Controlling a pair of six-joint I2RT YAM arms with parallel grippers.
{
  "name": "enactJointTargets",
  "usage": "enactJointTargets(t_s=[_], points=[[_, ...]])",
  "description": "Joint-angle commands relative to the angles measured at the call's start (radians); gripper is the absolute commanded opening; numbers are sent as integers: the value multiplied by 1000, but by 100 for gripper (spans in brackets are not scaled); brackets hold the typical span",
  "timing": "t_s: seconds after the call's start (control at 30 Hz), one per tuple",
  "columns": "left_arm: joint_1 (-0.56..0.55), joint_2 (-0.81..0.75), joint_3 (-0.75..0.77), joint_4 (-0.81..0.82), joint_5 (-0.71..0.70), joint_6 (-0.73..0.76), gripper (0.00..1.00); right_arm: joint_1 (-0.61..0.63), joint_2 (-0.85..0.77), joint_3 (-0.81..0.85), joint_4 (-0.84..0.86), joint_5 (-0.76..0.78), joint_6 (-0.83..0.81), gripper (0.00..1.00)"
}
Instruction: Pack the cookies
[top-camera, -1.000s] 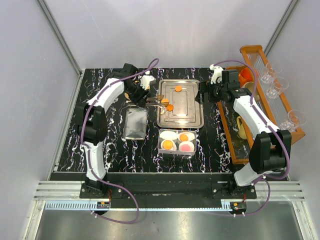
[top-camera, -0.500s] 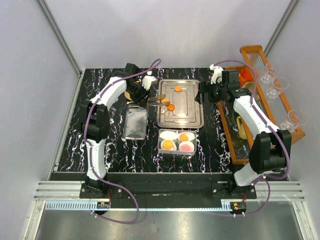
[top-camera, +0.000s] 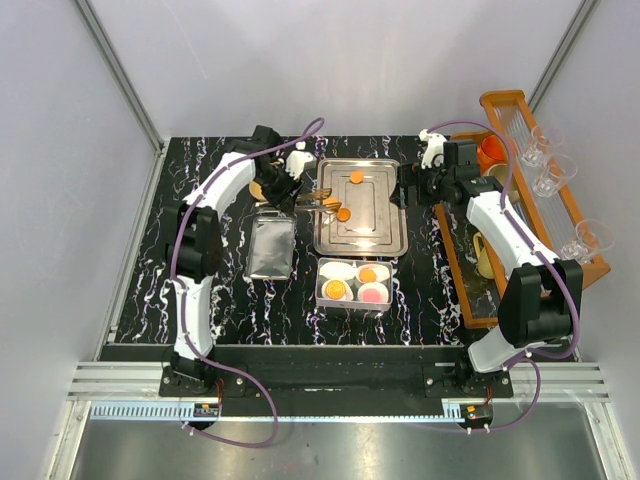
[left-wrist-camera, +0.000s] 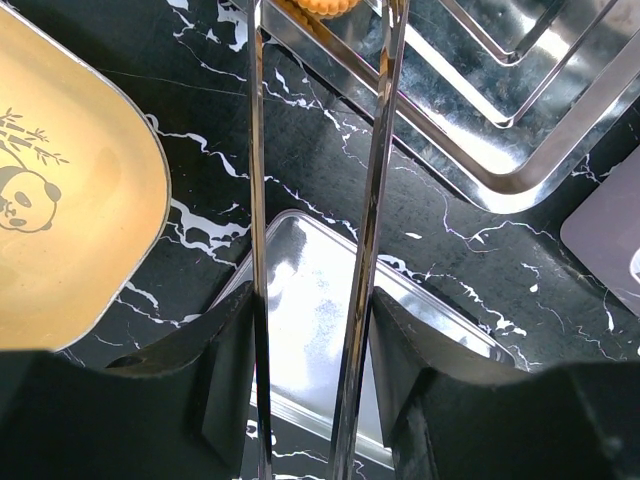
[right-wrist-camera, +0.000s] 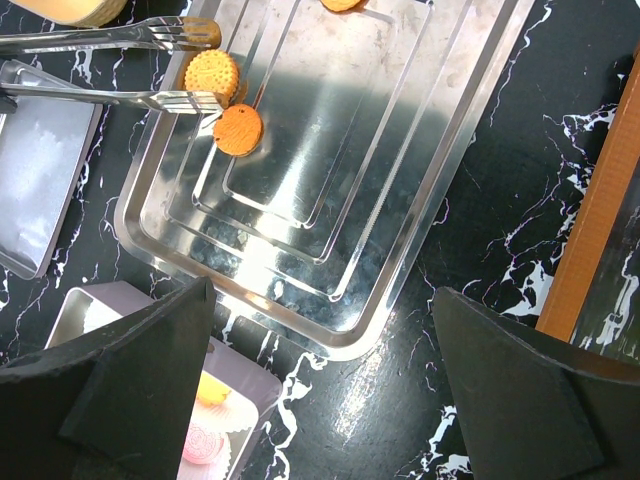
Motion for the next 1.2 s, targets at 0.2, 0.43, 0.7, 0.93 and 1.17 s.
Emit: enactJointTargets(t_s=[0.2, 0.43, 0.7, 0.93, 1.17], points=[[-3, 12, 39, -6, 3, 22, 46, -4, -3, 7, 35, 13, -14, 100], [-2, 2, 33, -8, 1, 25, 35, -4, -8, 5, 33, 15, -17, 100], [-2, -41, 29, -8, 14, 11, 3, -4, -5, 7, 36, 9, -13, 100], [-2, -119, 6, 12, 30, -18, 0, -4, 3, 7, 38, -3, -5, 100], [-3, -207, -23, 14, 55, -40, 0, -4, 3, 6, 38, -8, -2, 100]])
